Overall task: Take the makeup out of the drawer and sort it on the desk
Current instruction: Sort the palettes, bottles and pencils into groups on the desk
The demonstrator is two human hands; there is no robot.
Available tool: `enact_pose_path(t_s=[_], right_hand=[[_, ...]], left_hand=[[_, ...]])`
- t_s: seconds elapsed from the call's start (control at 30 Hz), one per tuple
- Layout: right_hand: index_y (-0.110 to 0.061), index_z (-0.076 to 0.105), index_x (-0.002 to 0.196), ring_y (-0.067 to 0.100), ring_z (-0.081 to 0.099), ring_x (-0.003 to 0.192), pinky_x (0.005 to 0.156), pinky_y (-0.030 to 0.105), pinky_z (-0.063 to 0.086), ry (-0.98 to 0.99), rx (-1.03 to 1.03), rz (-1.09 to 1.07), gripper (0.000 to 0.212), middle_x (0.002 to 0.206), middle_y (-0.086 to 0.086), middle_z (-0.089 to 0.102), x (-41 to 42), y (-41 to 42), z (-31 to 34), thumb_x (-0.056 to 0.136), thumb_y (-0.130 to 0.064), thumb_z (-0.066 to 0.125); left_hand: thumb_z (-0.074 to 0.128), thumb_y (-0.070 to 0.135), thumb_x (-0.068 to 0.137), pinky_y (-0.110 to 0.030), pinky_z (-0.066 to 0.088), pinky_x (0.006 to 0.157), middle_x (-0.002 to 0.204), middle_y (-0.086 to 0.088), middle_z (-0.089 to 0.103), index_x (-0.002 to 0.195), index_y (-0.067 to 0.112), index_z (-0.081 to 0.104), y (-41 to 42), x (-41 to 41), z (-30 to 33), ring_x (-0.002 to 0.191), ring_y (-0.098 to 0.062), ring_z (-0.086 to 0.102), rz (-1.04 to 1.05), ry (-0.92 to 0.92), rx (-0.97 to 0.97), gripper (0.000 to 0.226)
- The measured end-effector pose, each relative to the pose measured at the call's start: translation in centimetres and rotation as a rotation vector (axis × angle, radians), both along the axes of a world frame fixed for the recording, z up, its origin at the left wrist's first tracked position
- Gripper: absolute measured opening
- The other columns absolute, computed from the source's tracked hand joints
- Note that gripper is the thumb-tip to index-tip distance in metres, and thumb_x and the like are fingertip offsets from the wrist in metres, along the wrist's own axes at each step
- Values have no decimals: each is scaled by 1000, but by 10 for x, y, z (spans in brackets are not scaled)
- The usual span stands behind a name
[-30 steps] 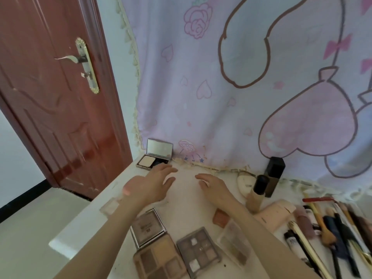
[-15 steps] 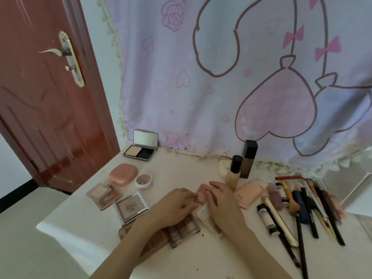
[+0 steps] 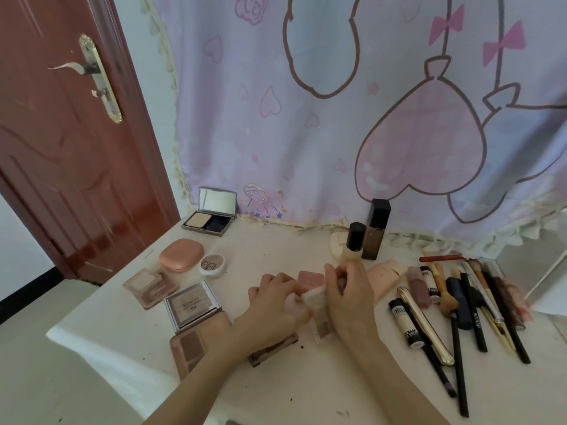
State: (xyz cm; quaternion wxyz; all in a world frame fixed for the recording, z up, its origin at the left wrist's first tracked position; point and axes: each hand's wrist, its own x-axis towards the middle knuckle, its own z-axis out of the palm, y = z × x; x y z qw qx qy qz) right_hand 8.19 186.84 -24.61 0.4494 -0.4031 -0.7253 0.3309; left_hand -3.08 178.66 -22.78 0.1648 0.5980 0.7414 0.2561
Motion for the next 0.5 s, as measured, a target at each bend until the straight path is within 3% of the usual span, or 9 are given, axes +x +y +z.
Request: enact_pose_path(t_s=[0.07, 0.17, 0.23, 0.3, 0.37, 0.43, 0.5], right_hand=[[-14, 50, 80, 2, 48, 63, 58, 13, 37, 104, -103, 25, 17, 69, -8, 49, 1, -2, 4, 94, -24, 50], [-15, 60, 74, 9, 55, 69, 60, 15, 44, 238, -373, 137, 26, 69, -4, 58, 0, 1, 6, 94, -29, 50], [-17, 69, 71, 17, 59, 72, 67, 28, 48, 341, -611, 272, 34, 70, 2, 64, 0, 3, 8, 93, -35, 50], [-14, 72, 75, 19, 56, 72, 67, 33, 44, 522, -797, 389, 35, 72, 6, 65, 1, 5, 13, 87, -38, 51], [-7, 70, 86, 22, 55, 77, 71, 37, 43, 622, -887, 501, 41, 82, 11, 66, 2, 8, 14, 80, -42, 49], [-10, 69, 95, 23, 62, 82, 79, 42, 48, 590, -903, 595, 44, 90, 11, 71, 4, 8, 14, 79, -44, 47], [-12, 66, 102, 22, 67, 86, 79, 38, 52, 580, -934, 649, 43, 94, 10, 72, 6, 7, 13, 80, -42, 47]], left_hand=[[54, 33, 85, -14, 36, 75, 89, 17, 53, 94, 30, 56, 2, -1, 1, 87, -3, 47, -9, -164, 109, 10], [55, 13, 90, -12, 43, 71, 82, 17, 60, 88, 34, 55, 6, -9, 1, 76, 0, 56, 58, -296, 256, 21], [55, 8, 89, -12, 44, 69, 81, 17, 62, 88, 33, 57, 10, -13, 3, 73, 4, 55, 116, -348, 313, 25], [55, 5, 90, -8, 44, 67, 82, 13, 63, 91, 27, 61, 13, -15, 6, 74, 2, 56, 192, -434, 376, 22], [53, 3, 90, -6, 44, 65, 83, 10, 63, 97, 17, 63, 17, -17, 11, 73, 2, 57, 280, -519, 444, 18], [54, 2, 89, -4, 43, 60, 79, 8, 62, 97, 16, 60, 19, -17, 16, 66, 8, 56, 323, -522, 492, 17], [55, 3, 89, -5, 41, 56, 75, 5, 61, 94, 19, 58, 21, -14, 21, 61, 9, 54, 326, -484, 503, 17]])
